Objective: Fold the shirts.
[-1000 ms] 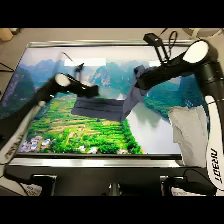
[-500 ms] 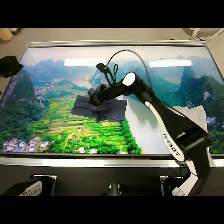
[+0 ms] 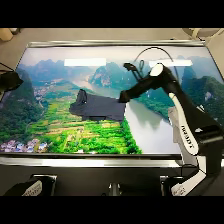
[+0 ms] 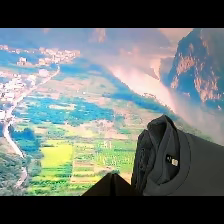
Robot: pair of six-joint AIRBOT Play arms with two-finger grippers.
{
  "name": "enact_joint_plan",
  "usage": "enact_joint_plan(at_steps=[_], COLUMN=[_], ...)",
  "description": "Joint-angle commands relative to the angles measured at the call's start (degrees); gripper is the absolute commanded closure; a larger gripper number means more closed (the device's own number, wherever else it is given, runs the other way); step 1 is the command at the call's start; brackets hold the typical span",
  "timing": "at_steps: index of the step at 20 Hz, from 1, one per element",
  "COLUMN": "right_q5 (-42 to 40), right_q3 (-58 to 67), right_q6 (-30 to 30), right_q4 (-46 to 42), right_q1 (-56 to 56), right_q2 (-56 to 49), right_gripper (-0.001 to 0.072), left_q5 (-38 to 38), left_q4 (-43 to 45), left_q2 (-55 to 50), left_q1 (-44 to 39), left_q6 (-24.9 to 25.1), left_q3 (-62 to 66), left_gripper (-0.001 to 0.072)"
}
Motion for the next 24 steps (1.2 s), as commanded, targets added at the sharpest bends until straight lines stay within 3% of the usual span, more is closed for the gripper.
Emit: enact_joint_plan(at_steps=[1, 6, 10, 11, 13, 15, 19, 22, 24], right_q5=[5.68, -12.04, -15.32, -15.89, -17.77, -18.01, -13.79, -7.30, -3.56], right_q3=[-4.52, -16.65, -16.83, -16.83, -16.83, -16.72, -14.03, -10.05, -8.79], right_q6=[5.81, 6.49, 10.34, 10.78, 11.39, 11.37, 3.63, 3.17, 6.25], right_q4=[-8.85, 15.47, 21.27, 21.24, 21.31, 21.77, 21.66, 19.21, 14.97], right_q1=[-6.54, -3.80, -0.72, 0.28, 2.21, 2.60, -2.12, -10.40, -17.35], right_q2=[1.49, -1.03, -4.92, -5.14, -5.16, -5.01, -0.37, 7.43, 13.05], right_gripper=[0.0049, 0.0048, 0.0052, 0.0103, 0.0314, 0.0692, 0.0697, 0.0697, 0.0697], left_q5=[0.22, 1.07, 1.07, 1.07, 1.11, 1.22, 1.20, 1.22, 1.25], left_q4=[0.00, -0.24, -0.59, -0.59, -0.59, -0.59, -0.57, -0.57, -0.57], left_q2=[0.20, 0.20, 0.20, 0.17, 0.17, 0.17, 0.17, 0.15, 0.13], left_q1=[0.04, -0.70, -1.92, -1.97, -1.95, -1.95, -1.92, -1.95, -1.95], left_q6=[0.48, 0.48, 1.79, 1.81, 2.03, 2.43, 3.32, 3.32, 3.32], left_q3=[-1.36, -1.36, -1.38, -1.38, -1.38, -1.38, -1.38, -1.38, -1.38], left_gripper=[0.0679, 0.0678, 0.0679, 0.0679, 0.0679, 0.0679, 0.0679, 0.0678, 0.0679])
